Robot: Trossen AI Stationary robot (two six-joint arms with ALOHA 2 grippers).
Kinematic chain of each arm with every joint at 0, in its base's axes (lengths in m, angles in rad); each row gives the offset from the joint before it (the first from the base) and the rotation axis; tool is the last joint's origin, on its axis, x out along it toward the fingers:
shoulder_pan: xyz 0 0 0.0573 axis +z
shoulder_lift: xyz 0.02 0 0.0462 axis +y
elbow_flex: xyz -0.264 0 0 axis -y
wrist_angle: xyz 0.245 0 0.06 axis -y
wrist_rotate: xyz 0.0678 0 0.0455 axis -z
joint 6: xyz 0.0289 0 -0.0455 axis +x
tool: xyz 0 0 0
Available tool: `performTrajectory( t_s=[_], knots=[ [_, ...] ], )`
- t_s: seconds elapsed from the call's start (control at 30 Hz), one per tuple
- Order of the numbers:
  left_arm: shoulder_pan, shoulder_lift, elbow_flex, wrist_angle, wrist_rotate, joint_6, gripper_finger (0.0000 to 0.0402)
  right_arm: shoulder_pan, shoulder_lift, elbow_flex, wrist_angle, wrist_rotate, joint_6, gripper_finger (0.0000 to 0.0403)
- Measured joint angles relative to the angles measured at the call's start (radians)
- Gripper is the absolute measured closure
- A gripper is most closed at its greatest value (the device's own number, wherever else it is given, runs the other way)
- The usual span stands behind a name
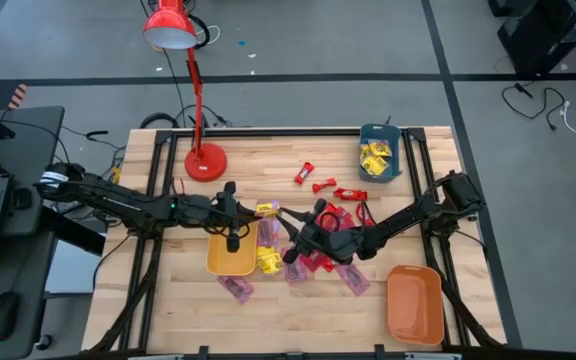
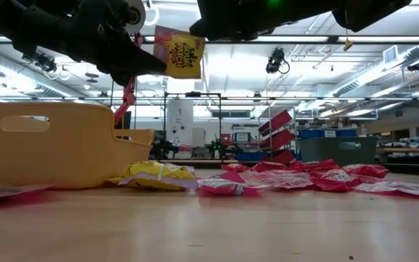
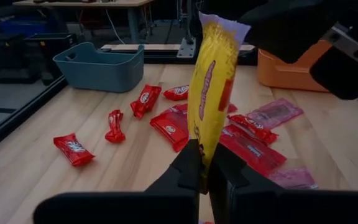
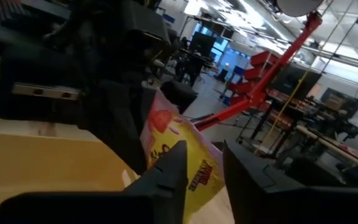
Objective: Sort candy
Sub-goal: Put the yellow candy pack into the blue bin
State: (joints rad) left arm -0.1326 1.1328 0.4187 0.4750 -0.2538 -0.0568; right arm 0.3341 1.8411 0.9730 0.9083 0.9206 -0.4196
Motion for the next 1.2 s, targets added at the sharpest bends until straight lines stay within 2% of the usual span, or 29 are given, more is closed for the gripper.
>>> performTrajectory(
  t_s=[0.23,0.33,0.47,0.57,0.9,1.2],
  knots=[
    [0.0,0.0,0.0,-0.003,0.0,0.029,0.0387,0.02,-0.08,0.0,-0.051,-0.006,0.052,0.0272],
    [0.0,0.0,0.0,-0.003,0.0,0.051,0.0387,0.019,-0.151,0.0,-0.199,-0.083,0.172,0.026],
    [0.0,0.0,0.0,0.0,0.014,0.076,0.0387,-0.007,-0.228,0.001,-0.437,-0.249,0.373,0.0248],
    [0.0,0.0,0.0,0.02,0.045,0.088,0.0387,-0.026,-0.241,0.001,-0.527,-0.29,0.44,0.024],
    [0.0,0.0,0.0,0.077,0.084,0.103,0.0387,-0.075,-0.241,0.001,-0.537,-0.407,0.496,0.0226],
    [0.0,0.0,0.0,0.084,0.084,0.105,0.0387,-0.107,-0.241,0.0,-0.491,-0.481,0.498,0.0237]
  ],
)
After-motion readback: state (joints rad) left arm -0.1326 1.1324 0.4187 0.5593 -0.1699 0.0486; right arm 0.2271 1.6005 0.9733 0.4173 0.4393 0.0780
